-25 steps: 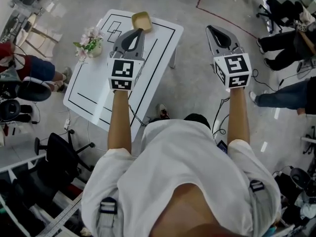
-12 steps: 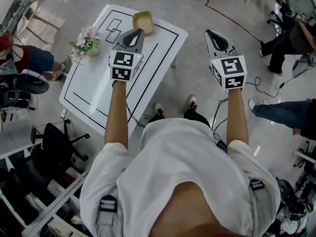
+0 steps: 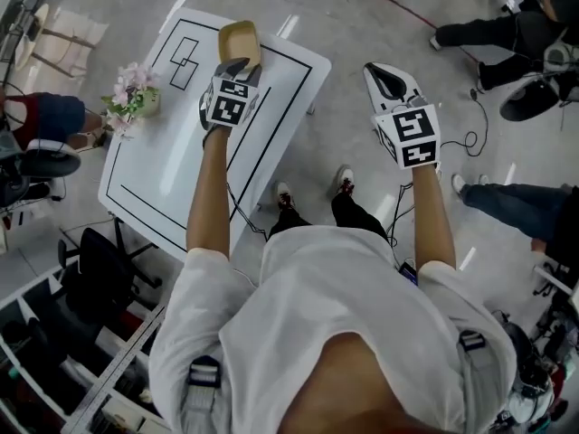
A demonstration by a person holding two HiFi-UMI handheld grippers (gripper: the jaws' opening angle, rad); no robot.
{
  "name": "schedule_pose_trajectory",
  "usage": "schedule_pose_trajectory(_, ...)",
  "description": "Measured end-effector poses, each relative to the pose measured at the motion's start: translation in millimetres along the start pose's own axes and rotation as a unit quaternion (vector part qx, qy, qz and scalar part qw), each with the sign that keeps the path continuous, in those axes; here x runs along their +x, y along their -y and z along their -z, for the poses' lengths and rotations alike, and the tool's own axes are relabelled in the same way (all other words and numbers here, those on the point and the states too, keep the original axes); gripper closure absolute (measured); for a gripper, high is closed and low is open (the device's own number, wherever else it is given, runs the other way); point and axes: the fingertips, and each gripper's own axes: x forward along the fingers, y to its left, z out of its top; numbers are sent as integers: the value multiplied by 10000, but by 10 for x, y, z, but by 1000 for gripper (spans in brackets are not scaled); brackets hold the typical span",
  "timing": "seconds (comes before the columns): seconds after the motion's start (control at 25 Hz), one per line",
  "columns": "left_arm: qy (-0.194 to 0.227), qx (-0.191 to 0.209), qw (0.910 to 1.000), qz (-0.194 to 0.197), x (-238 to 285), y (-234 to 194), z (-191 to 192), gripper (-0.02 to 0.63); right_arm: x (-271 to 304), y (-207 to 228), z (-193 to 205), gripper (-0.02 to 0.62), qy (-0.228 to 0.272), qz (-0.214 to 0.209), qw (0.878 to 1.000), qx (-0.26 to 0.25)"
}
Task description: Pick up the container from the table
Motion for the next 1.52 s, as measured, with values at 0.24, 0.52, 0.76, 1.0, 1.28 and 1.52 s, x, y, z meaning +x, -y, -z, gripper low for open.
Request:
schedule_pose_trajectory(0.24, -1004, 87, 9948, 174, 724, -36, 377, 489, 144, 146, 254, 580, -244, 21, 9995, 192)
schedule_pose_trajectory(0.52, -1763, 638, 9823, 55, 1039, -139, 662, 509, 164, 239, 358, 580, -376, 71, 9990, 220)
schedule_pose_trajectory(0.76, -1837, 943, 9784, 71, 1069, -130, 601, 568, 155, 268, 333, 580, -374, 81, 9991, 185)
schedule_pose_trajectory(1.0, -1262, 617, 9899, -192, 656, -215, 327, 571, 112, 262, 68, 580, -125, 87, 9999, 6)
schedule_pose_trajectory(1.28, 72, 207, 9978, -631, -228, -341, -276, 571, 55, 192, -358, 580, 245, 71, 9993, -265)
schedule_pose_trajectory(1.52, 1067, 217, 9893, -972, -1092, -264, -757, 571, -65, 103, -761, 580, 587, 89, 9970, -506)
